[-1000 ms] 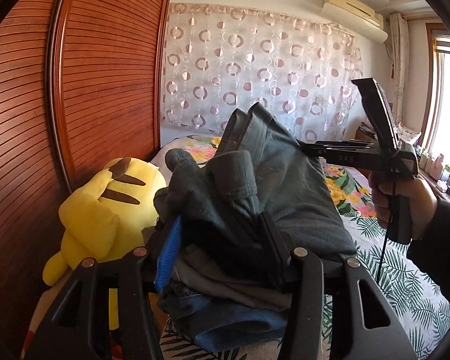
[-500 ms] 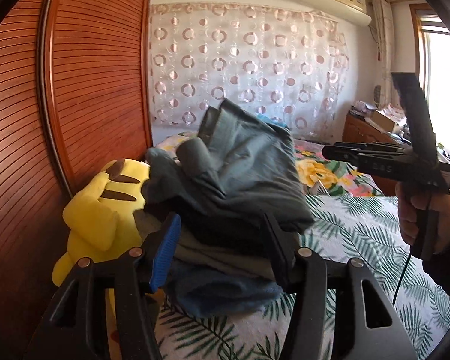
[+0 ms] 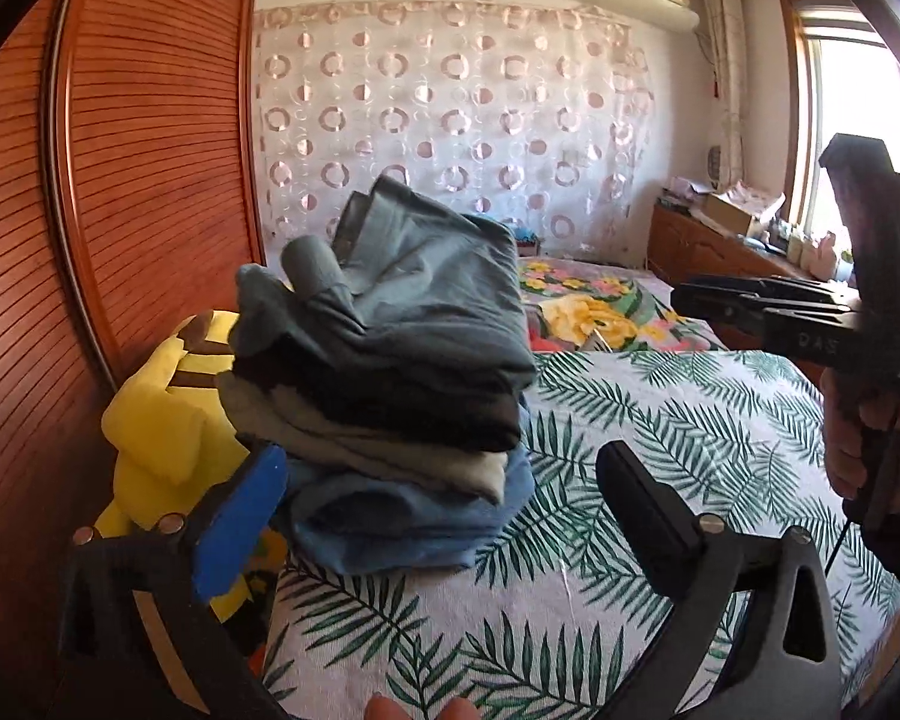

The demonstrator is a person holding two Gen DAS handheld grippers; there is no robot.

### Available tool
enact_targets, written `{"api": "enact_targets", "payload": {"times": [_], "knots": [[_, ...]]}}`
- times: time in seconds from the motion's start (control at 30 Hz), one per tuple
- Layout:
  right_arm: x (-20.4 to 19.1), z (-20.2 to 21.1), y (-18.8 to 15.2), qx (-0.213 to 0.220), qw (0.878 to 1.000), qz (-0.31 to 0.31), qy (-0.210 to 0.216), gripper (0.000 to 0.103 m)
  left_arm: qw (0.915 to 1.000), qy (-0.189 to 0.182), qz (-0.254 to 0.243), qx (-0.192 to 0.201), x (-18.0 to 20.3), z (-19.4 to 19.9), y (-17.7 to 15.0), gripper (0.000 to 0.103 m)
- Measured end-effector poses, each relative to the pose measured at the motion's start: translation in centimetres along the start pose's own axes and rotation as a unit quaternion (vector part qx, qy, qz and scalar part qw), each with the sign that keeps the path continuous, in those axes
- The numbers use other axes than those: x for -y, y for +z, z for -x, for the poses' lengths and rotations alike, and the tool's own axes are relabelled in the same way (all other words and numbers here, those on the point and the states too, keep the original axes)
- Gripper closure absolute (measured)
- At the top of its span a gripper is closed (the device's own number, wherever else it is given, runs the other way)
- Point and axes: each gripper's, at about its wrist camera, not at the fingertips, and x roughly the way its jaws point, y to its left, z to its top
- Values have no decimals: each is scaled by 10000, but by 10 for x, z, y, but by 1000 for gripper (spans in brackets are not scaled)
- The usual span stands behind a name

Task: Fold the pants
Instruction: 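Open the left gripper and pull both grippers back from the stack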

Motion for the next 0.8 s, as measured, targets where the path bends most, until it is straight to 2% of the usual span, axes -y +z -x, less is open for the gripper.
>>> {"api": "enact_targets", "payload": {"times": [0.17,0.23,0.33,0.57,0.8], "knots": [[-3,15,-15,-14,9999,-95,-59,47,9998,-172,30,20,7,7,-5,0],[-4,22,-22,-42,9998,-151,-99,38,9996,-265,50,8,10,9,-7,0],[-5,34,-31,-55,9995,-241,-204,32,9997,-259,-40,5,18,11,-11,0],[-10,74,-56,-49,9976,-508,-462,28,9992,-323,-220,-33,42,17,-23,0],[-16,116,-76,-12,9937,-796,-787,27,9975,-620,-313,-111,72,26,-29,0]]}}
